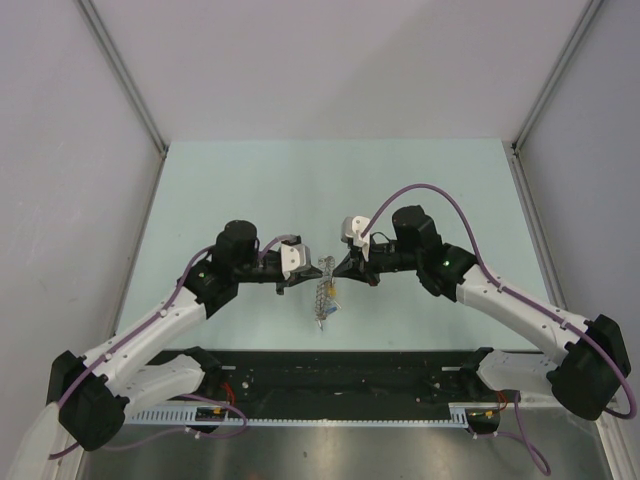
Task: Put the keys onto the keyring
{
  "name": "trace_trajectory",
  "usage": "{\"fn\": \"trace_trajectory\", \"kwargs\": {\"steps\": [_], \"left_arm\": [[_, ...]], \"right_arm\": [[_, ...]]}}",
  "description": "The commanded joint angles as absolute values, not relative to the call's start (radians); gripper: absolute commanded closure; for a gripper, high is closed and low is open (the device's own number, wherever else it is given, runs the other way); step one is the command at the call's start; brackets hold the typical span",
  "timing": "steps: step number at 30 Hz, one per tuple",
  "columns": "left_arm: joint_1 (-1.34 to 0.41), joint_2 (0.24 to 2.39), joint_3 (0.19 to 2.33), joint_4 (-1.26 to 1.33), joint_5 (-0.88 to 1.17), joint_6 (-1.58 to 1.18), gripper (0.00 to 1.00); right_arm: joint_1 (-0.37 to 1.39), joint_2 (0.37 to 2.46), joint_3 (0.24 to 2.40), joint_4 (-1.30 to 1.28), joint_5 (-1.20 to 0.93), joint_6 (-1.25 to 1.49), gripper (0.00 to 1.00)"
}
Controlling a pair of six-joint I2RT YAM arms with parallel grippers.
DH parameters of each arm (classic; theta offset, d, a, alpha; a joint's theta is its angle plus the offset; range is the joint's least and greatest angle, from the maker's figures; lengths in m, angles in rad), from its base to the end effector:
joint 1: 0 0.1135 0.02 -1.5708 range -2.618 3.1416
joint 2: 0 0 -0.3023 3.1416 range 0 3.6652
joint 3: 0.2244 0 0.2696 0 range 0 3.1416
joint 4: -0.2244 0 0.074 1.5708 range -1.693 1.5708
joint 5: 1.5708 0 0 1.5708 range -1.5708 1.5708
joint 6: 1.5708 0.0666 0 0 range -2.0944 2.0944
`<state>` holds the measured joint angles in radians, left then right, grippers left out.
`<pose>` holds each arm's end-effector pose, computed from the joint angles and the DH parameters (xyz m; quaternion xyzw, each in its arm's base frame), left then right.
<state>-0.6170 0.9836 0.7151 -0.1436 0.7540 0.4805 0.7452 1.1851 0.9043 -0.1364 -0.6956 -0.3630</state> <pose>0.1646 -0.1727 0.3042 0.5778 0.5587 -0.3421 0.4868 0.1841 0.2279 0.3277 -0.5727 0.5723 0.3779 0.4491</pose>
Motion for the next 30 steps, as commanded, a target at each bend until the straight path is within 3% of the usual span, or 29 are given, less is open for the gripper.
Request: {"fn": "trace_trajectory", "kwargs": {"steps": [1, 30], "left_arm": [[-0.621, 0.969, 0.716, -0.118, 0.778, 0.517, 1.00], [-0.621, 0.973, 0.718, -0.127, 0.816, 0.537, 1.00]], "right_arm": [[0.752, 1.157, 0.907, -0.107, -0.677, -0.361, 1.00], [0.755, 1.169, 0.908, -0.104, -0.693, -0.365, 1.00]]}}
